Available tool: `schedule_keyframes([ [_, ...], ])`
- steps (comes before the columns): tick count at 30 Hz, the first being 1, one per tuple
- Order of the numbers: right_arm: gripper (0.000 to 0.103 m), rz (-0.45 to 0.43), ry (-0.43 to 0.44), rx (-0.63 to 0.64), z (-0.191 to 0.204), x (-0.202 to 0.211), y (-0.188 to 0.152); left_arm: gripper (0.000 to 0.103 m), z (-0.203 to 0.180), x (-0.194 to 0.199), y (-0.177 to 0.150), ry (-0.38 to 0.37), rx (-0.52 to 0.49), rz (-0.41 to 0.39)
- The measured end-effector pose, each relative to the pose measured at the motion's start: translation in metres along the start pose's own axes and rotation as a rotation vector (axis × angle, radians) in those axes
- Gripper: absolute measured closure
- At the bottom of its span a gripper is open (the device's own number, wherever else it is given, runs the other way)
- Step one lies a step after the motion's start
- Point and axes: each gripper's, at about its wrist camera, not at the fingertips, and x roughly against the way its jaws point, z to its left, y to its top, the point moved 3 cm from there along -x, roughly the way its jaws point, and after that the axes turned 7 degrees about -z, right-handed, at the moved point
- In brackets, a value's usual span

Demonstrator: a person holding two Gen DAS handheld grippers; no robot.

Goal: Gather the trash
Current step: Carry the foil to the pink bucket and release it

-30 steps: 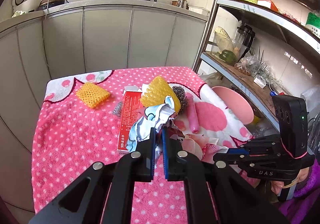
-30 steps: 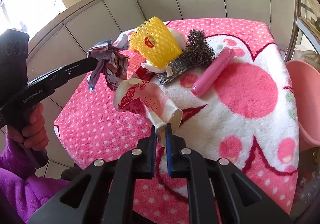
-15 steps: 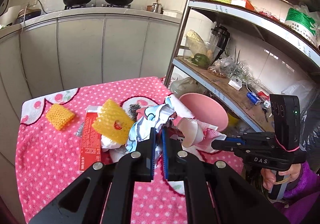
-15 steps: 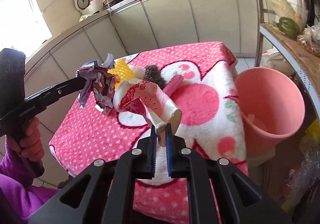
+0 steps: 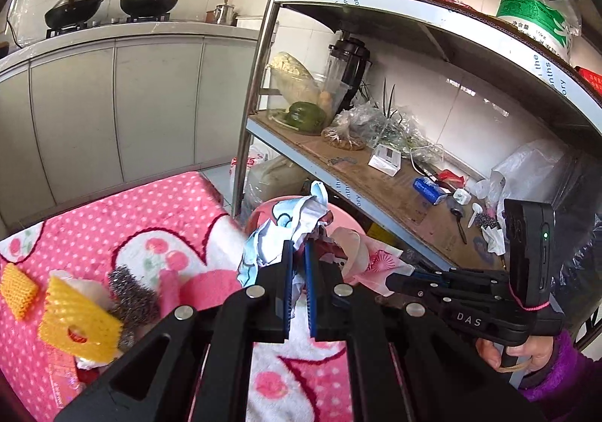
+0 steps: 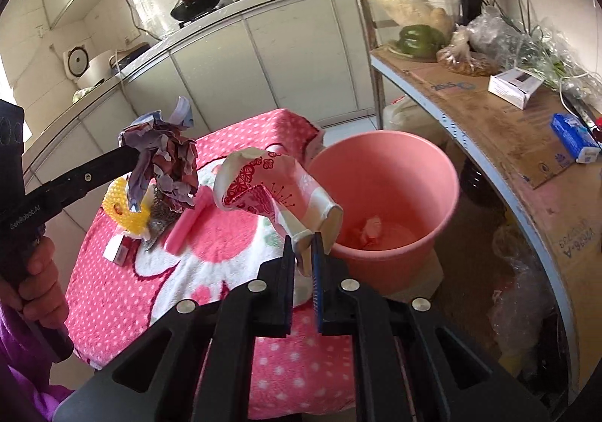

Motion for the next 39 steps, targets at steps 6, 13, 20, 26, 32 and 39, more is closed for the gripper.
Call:
schedule_keyframes([
  [6, 0.094, -0.010, -0.056, -0.041, -0.026, -0.005, 0.004, 0.098, -0.009, -0.041, 0.004, -0.011, 0.008, 0.035],
  [13, 0.094, -0.017, -0.105, -0.044, -0.040, -0.014, 0.008, 0.098, -0.014, -0.076, 0.005, -0.002, 0.010, 0.070],
  [20, 0.094, -0.010, -0.137, -0.043, -0.050, -0.026, 0.011, 0.098, -0.021, -0.106, 0.001, 0.007, 0.001, 0.099],
  [26, 0.094, -0.002, -0.151, -0.060, -0.058, -0.041, 0.013, 0.098, -0.023, -0.131, -0.004, 0.023, 0.013, 0.110],
  [32, 0.094, 0.017, -0.184, -0.080, -0.066, -0.064, 0.010, 0.097, -0.020, -0.158, -0.021, 0.080, 0.031, 0.144],
  [39, 0.094, 0.056, -0.208, -0.080, -0.070, -0.084, 0.002, 0.098, -0.015, -0.174, -0.038, 0.117, 0.024, 0.196],
])
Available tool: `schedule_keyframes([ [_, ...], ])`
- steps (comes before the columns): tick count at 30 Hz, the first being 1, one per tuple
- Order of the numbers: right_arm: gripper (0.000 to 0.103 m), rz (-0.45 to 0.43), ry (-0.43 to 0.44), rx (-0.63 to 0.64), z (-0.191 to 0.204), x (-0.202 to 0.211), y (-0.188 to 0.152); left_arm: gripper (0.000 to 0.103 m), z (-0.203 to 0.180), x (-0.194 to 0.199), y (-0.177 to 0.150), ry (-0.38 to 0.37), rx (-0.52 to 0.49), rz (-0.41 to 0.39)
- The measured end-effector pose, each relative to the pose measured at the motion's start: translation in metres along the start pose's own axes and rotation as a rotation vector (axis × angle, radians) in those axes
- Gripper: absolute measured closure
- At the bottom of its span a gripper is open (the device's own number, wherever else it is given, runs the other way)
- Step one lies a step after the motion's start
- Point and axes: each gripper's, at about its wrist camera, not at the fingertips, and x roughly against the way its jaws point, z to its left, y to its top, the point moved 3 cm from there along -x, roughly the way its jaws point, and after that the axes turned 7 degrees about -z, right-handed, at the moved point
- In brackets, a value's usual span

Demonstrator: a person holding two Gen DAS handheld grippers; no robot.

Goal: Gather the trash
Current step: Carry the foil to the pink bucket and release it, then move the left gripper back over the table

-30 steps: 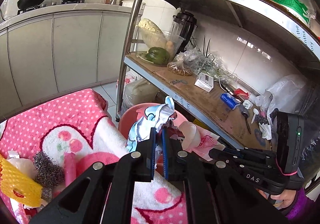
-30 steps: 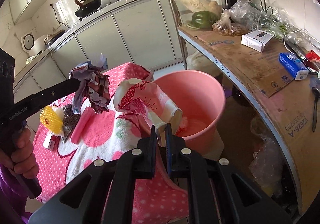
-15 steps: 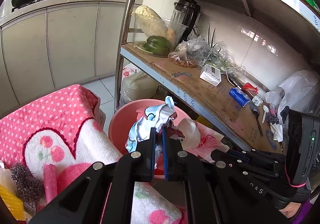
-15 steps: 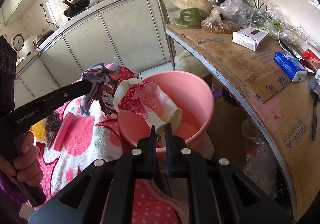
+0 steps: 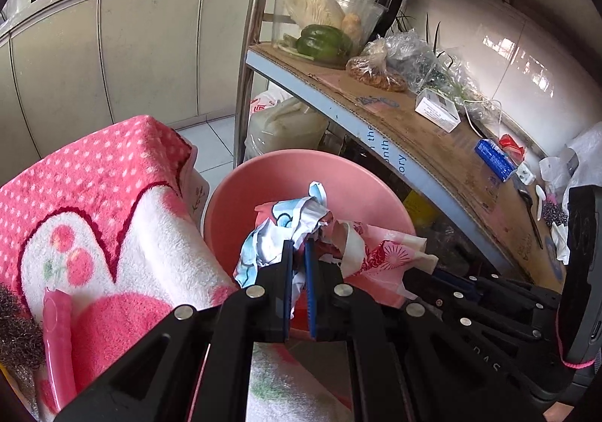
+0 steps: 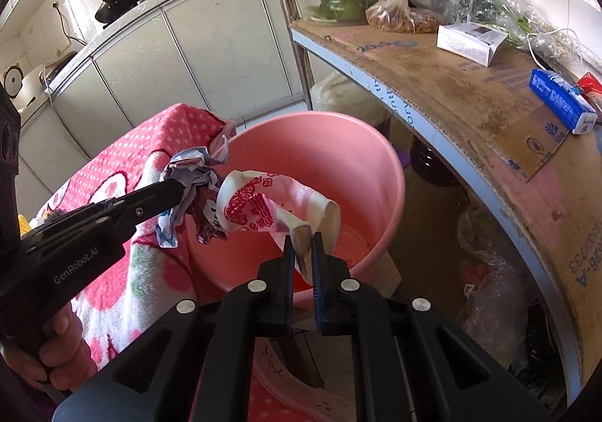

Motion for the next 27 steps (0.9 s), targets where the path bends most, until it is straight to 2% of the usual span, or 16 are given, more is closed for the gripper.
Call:
schedule_keyframes([
  [11, 0.094, 0.040, -0.024, -0.002, -0.007, -0.022, -0.005, 0.098, -0.003, -0.018, -0.010, 0.015, -0.020, 0.051],
  [18, 0.094, 0.039, -0.032, -0.002, -0.008, -0.026, -0.004, 0.096, 0.001, -0.019, -0.010, 0.017, 0.004, 0.061],
  [21, 0.092, 0.039, -0.035, -0.011, -0.010, -0.026, -0.003, 0.091, 0.006, -0.018, -0.008, 0.002, 0.039, 0.069],
  [23, 0.089, 0.039, -0.032, -0.009, -0.011, -0.025, -0.002, 0.083, 0.008, -0.015, -0.007, 0.000, 0.052, 0.059],
  [27, 0.087, 0.037, -0.037, -0.007, -0.011, -0.022, -0.002, 0.082, 0.009, -0.009, -0.004, -0.013, 0.061, 0.051],
])
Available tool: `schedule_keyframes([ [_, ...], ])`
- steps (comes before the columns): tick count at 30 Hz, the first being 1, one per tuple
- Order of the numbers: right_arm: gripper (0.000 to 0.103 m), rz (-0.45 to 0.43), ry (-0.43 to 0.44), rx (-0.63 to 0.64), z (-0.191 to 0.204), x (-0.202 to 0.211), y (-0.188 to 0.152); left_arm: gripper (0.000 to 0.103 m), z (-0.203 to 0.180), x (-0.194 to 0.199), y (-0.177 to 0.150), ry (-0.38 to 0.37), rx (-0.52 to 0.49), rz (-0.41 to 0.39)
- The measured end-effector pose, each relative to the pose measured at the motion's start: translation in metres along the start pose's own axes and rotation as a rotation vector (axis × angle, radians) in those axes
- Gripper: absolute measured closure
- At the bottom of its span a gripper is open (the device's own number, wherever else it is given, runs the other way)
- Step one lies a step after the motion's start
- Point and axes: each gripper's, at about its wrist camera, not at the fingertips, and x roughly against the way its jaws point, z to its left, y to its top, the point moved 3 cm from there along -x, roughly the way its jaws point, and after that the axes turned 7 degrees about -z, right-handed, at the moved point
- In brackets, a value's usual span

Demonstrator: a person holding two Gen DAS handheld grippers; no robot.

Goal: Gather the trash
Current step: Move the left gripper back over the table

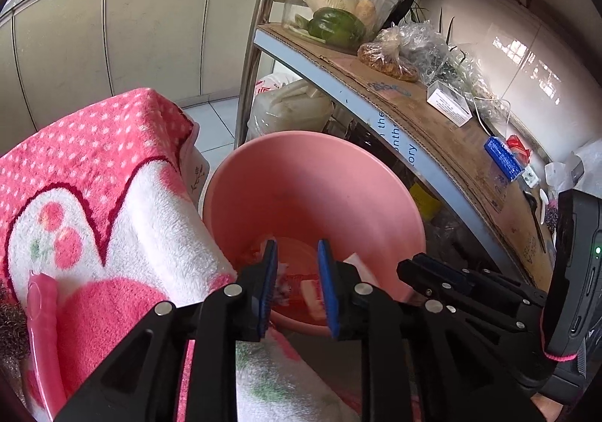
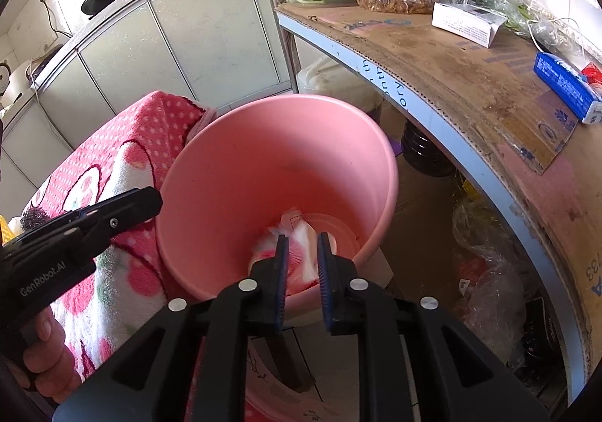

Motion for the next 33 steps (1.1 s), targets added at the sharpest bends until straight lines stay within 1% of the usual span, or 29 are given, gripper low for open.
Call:
schedule_keyframes([
  [3, 0.086, 0.001, -0.001, 0.005, 0.001, 0.003, -0.001, 0.081, -0.001, 0.006, 0.000, -0.005, 0.001, -0.008],
  [5, 0.085, 0.001, 0.000, 0.004, 0.003, 0.006, -0.002, 0.077, -0.002, 0.009, 0.000, -0.010, 0.003, -0.009],
  [9, 0.078, -0.006, 0.020, 0.000, 0.007, 0.016, -0.003, 0.074, -0.004, 0.020, -0.001, -0.015, 0.013, -0.019],
  [11, 0.077, -0.018, 0.025, 0.006, 0.011, 0.023, -0.003, 0.073, -0.006, 0.026, 0.000, -0.018, 0.010, -0.027],
  [14, 0.076, -0.030, 0.035, 0.011, 0.017, 0.034, -0.003, 0.071, -0.008, 0.039, 0.001, -0.025, 0.007, -0.041],
  [19, 0.069, -0.049, 0.063, 0.014, 0.028, 0.052, -0.003, 0.069, -0.009, 0.062, 0.000, -0.025, -0.003, -0.066],
  [21, 0.068, -0.054, 0.074, 0.023, 0.035, 0.059, -0.004, 0.069, -0.009, 0.074, -0.001, -0.020, -0.013, -0.077],
  [27, 0.067, -0.069, 0.126, 0.052, 0.061, 0.080, -0.008, 0.068, -0.009, 0.106, -0.007, 0.005, -0.057, -0.106],
  [33, 0.067, -0.082, 0.153, 0.084, 0.083, 0.094, -0.012, 0.068, -0.005, 0.131, -0.015, 0.004, -0.075, -0.115],
])
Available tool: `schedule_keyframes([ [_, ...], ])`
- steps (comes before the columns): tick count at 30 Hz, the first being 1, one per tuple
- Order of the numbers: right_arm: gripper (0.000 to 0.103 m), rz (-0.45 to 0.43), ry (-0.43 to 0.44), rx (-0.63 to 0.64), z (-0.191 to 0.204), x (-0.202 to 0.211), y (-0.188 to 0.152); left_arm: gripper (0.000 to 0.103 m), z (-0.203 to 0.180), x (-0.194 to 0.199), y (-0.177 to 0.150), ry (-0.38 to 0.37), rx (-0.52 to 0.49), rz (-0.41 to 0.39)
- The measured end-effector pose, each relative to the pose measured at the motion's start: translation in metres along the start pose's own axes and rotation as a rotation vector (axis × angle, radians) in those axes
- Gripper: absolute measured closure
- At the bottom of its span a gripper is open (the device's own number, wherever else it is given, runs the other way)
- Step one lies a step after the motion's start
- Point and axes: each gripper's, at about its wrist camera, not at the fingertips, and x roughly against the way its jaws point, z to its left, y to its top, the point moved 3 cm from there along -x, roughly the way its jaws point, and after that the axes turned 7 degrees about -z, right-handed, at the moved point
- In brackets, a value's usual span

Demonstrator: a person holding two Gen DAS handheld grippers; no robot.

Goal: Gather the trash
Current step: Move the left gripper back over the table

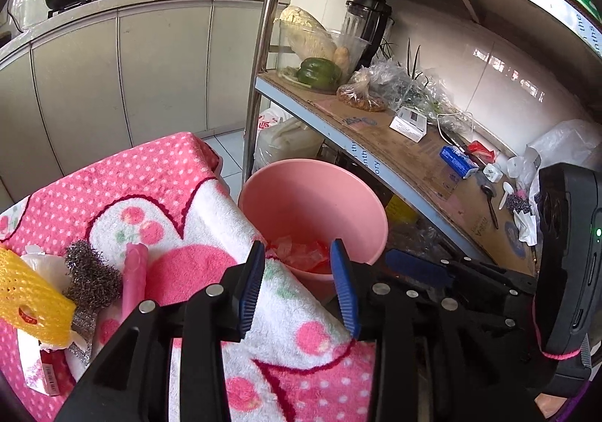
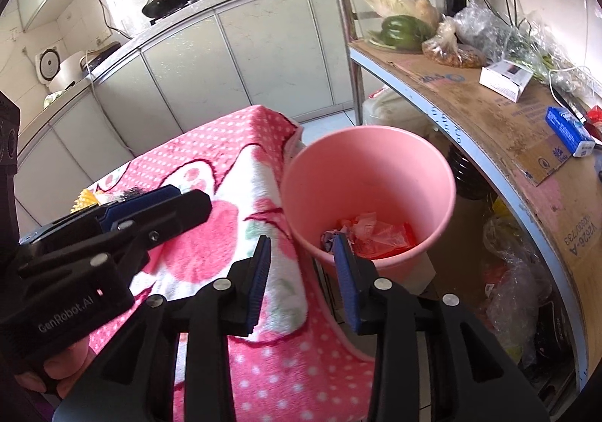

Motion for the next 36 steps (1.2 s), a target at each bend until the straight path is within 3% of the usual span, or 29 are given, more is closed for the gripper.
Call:
schedule_keyframes([
  [20, 0.067, 0.069, 0.052, 0.057, 0.048, -0.002, -0.018, 0.067, 0.021, 0.048, -0.014, 0.031, -0.007, -0.037],
  [36, 0.067, 0.113, 0.095, 0.121, 0.091, -0.021, -0.024, 0.067, 0.069, 0.067, -0.023, 0.080, 0.071, -0.049],
])
